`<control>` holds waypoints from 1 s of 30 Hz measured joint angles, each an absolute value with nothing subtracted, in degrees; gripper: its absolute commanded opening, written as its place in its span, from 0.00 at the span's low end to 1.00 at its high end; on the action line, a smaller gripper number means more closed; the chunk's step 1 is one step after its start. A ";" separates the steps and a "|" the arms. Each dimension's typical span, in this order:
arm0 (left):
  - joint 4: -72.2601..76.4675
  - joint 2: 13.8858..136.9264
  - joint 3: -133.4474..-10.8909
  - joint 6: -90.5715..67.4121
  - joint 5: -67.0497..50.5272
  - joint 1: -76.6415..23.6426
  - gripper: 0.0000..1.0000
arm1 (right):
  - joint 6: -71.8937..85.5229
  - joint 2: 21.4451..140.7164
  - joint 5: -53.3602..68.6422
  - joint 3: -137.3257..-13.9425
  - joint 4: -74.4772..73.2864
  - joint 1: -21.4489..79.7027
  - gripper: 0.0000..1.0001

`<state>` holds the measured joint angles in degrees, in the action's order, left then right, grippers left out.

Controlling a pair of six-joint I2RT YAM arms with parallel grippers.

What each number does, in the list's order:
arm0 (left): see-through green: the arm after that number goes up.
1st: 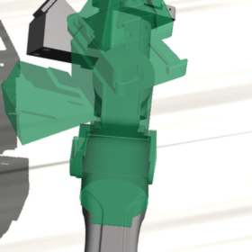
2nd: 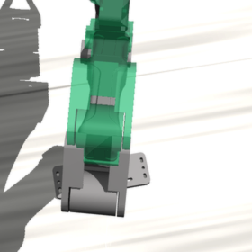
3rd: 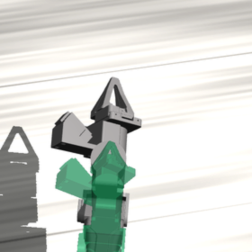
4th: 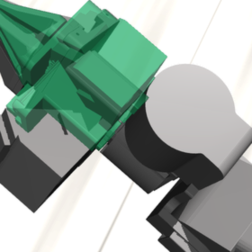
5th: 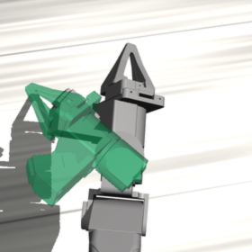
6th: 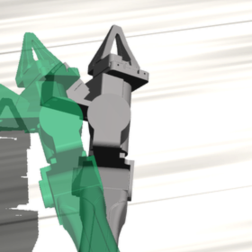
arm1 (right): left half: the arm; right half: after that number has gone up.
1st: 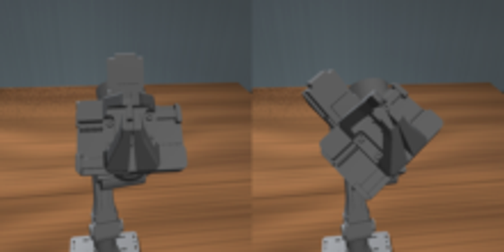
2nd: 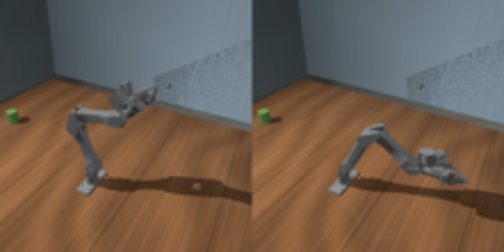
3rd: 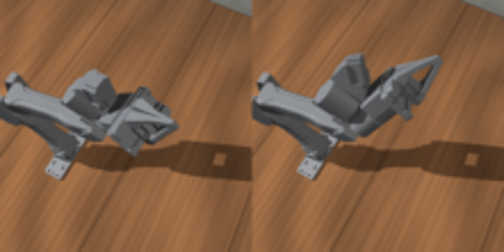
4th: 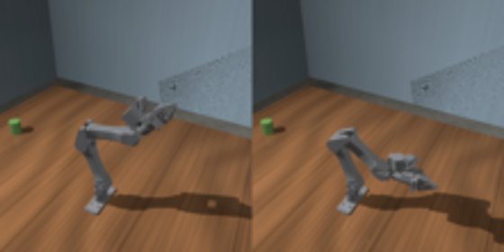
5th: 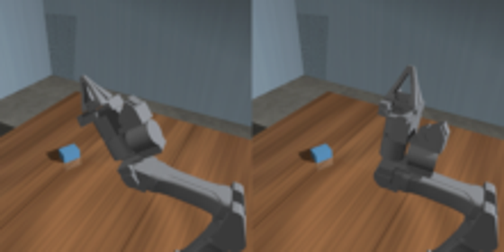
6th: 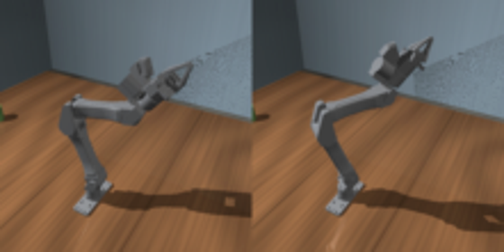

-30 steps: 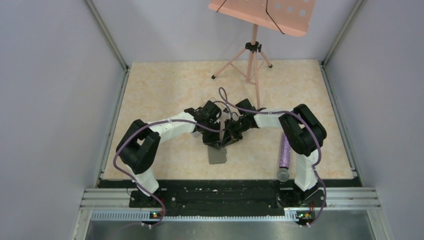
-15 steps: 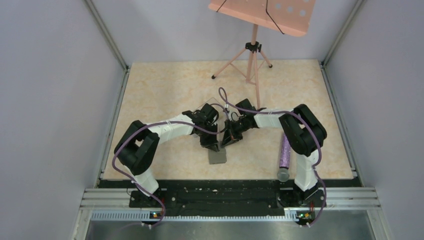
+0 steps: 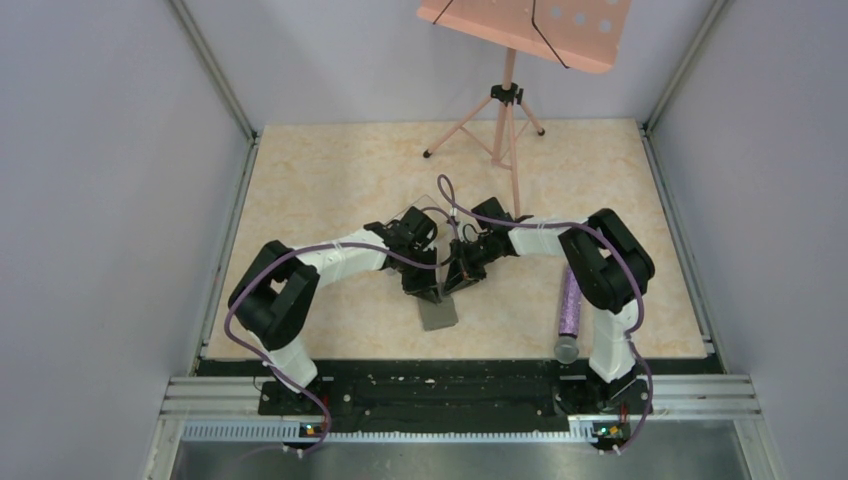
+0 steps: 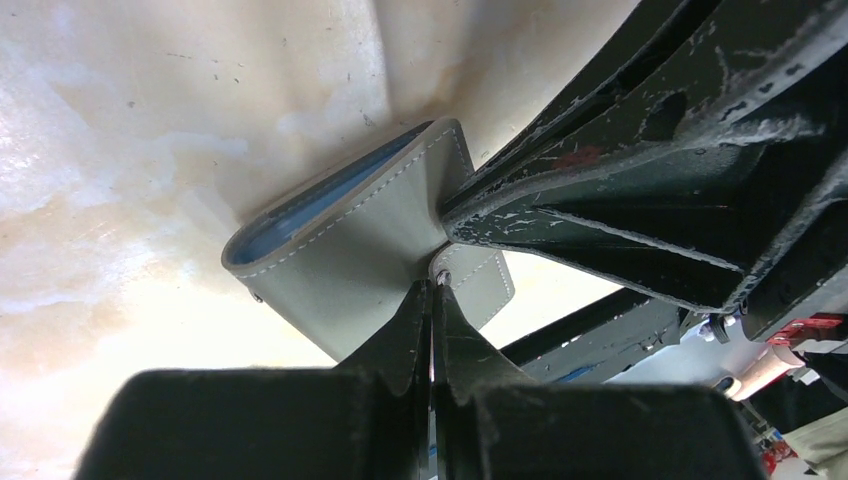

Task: Put the credit cards into the card holder
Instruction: Close the card holder at the center of the board.

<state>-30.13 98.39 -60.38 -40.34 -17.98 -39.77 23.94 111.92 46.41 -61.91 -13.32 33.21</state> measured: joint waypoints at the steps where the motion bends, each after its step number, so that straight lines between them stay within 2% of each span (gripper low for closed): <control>1: -29.85 98.39 -60.18 -40.38 -18.22 -39.77 0.00 | 23.94 111.92 46.41 -61.91 -13.34 33.21 0.00; 30: -28.53 98.00 -58.98 -40.84 -18.50 -40.21 0.00 | 25.30 109.25 46.13 -59.22 -11.07 33.21 0.00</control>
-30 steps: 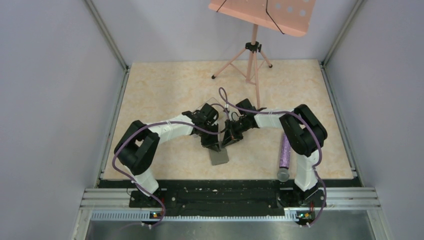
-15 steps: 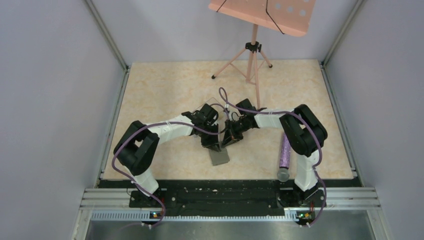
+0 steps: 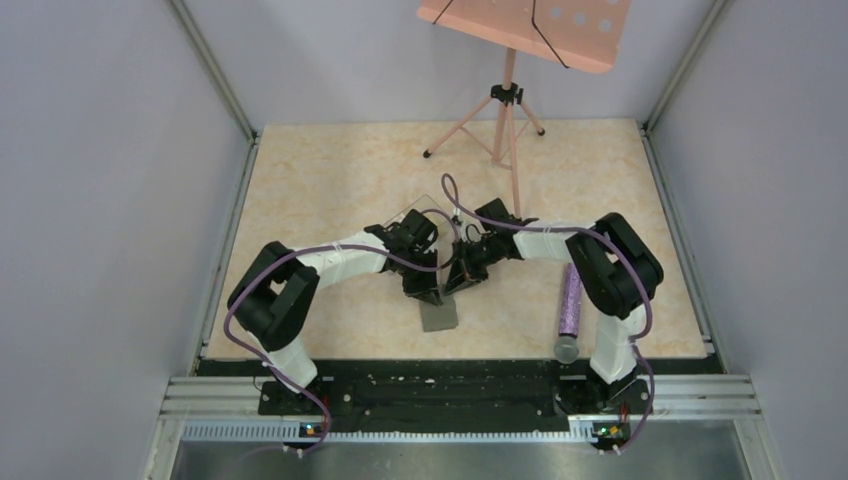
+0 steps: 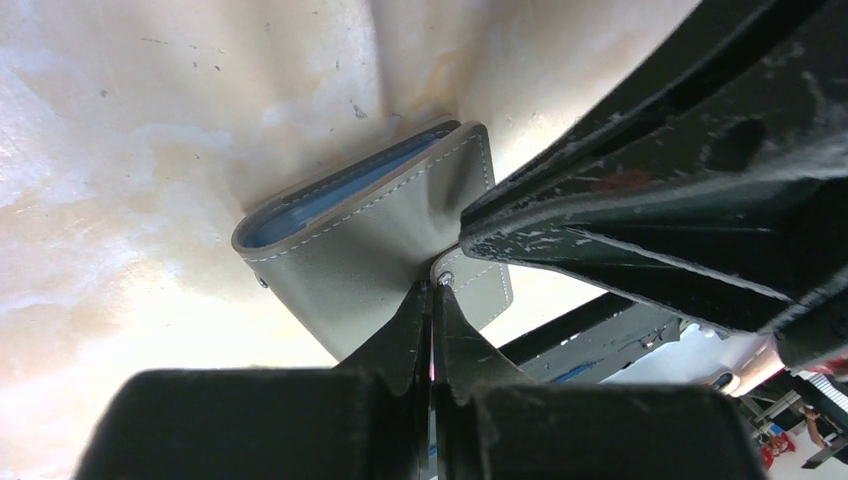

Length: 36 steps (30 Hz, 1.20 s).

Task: Put the credit cards into the card holder
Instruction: Close the card holder at the center of the board.

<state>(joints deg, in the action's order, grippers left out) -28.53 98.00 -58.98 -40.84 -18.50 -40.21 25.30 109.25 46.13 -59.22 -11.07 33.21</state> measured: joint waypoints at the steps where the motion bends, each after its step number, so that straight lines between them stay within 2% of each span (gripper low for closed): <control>1: -28.53 98.00 -58.94 -40.84 -18.55 -40.25 0.00 | 25.30 108.86 46.13 -59.07 -11.03 33.21 0.00; 10: -28.53 98.00 -58.83 -40.84 -18.59 -40.29 0.00 | 25.02 104.66 46.63 -57.80 -10.09 33.21 0.00; 36: -27.33 97.97 -59.16 -40.84 -18.83 -41.74 0.00 | 20.32 104.64 47.66 -57.01 -14.87 33.21 0.00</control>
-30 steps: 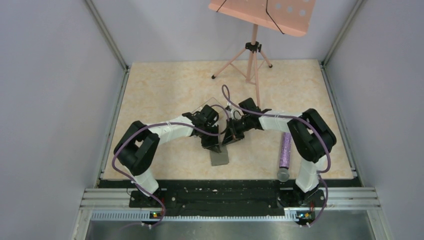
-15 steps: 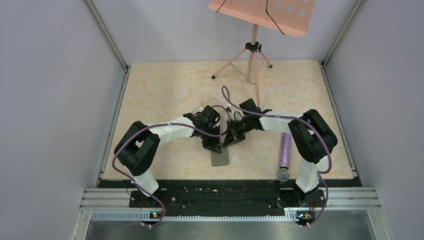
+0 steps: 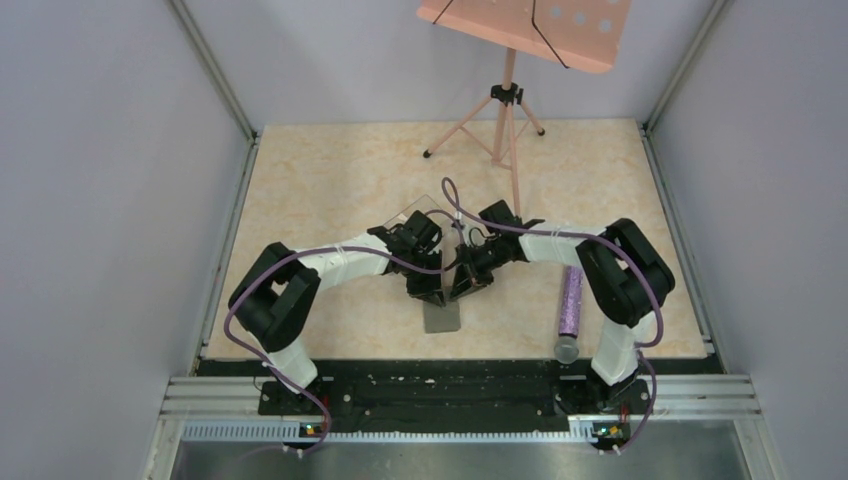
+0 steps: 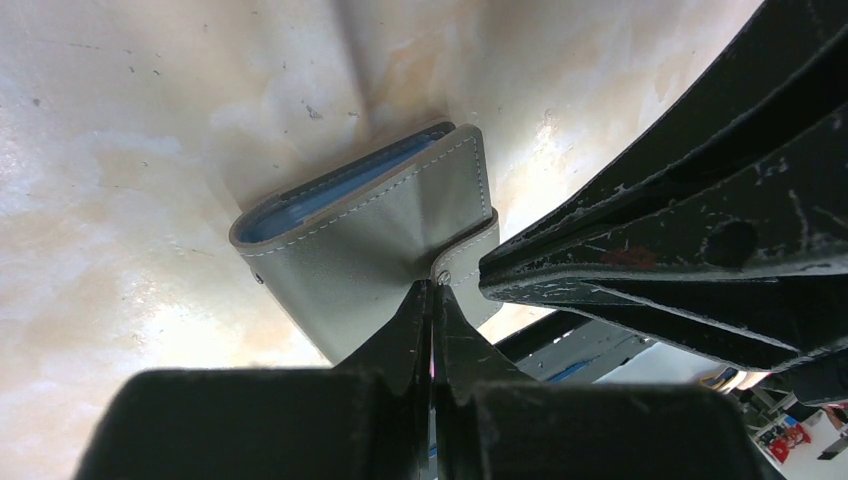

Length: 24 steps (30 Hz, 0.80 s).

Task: Put the credit cards into the card holder
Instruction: Close the card holder at the center of the board.

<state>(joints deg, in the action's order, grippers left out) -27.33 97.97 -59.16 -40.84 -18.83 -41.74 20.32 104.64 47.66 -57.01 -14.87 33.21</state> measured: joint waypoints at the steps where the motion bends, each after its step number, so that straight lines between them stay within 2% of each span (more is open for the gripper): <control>1: -27.35 98.00 -59.16 -40.84 -18.83 -41.76 0.00 | 20.05 104.64 47.62 -56.97 -15.35 33.21 0.00; 9: -28.08 99.39 -60.03 -40.80 -18.83 -42.33 0.01 | 19.03 105.08 47.20 -56.23 -16.80 33.21 0.00; 11: -28.18 99.42 -60.10 -40.80 -18.79 -42.37 0.07 | 18.98 105.97 47.16 -56.23 -16.84 33.21 0.00; 14: -28.42 99.42 -60.23 -40.66 -18.72 -42.44 0.22 | 19.03 107.18 47.72 -56.23 -16.86 33.21 0.00; 16: -28.75 99.42 -60.23 -40.69 -18.52 -42.48 0.24 | 19.00 107.28 47.81 -56.23 -16.95 33.21 0.00; 18: -28.71 99.37 -60.23 -40.91 -18.50 -42.48 0.22 | 19.00 107.28 47.72 -56.23 -17.04 33.21 0.00; 24: -28.38 99.11 -60.10 -42.06 -18.52 -42.48 0.00 | 19.03 107.28 47.53 -56.23 -17.21 33.21 0.00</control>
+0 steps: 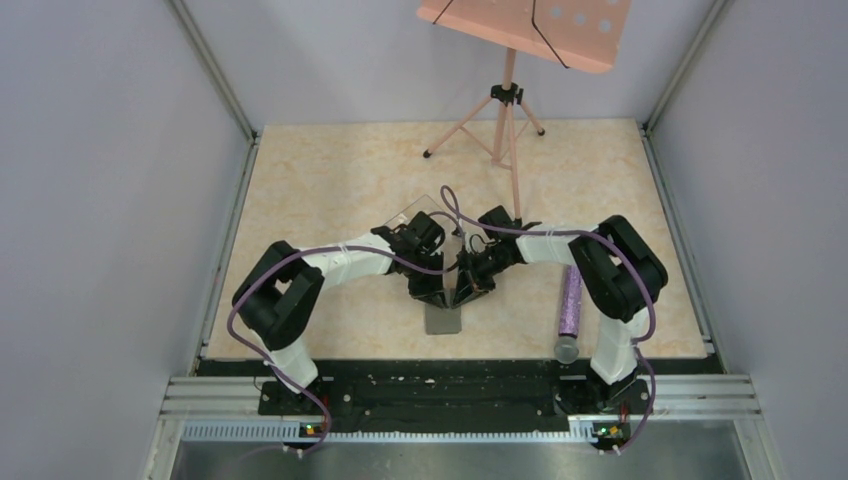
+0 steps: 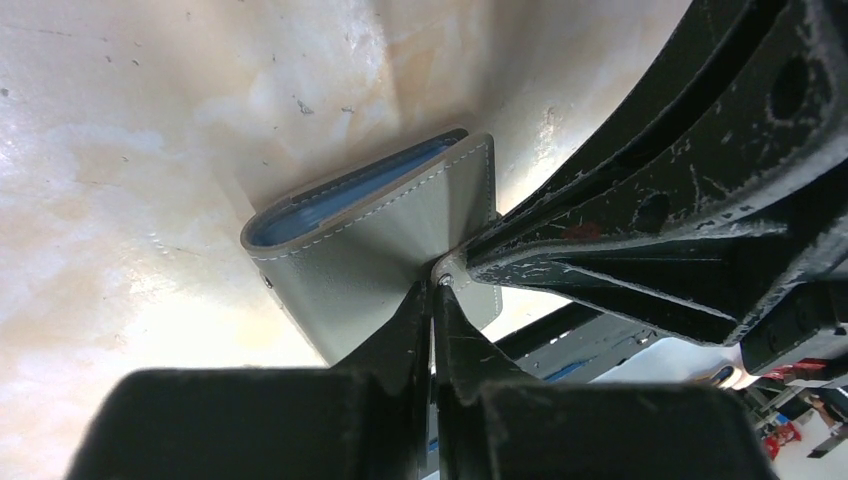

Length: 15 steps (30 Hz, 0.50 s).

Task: Put the credit cards into the card holder
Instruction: Close the card holder at the center of the board.

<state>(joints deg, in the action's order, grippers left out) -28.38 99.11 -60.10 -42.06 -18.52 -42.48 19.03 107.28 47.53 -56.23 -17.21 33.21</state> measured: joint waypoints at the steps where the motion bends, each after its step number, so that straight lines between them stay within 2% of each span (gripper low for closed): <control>1: -28.29 99.11 -60.05 -42.13 -18.59 -42.48 0.00 | 19.03 107.28 47.48 -56.23 -17.23 33.21 0.00; 15: -26.96 97.73 -59.72 -43.48 -19.40 -42.50 0.00 | 19.62 105.01 45.21 -55.57 -17.58 33.34 0.00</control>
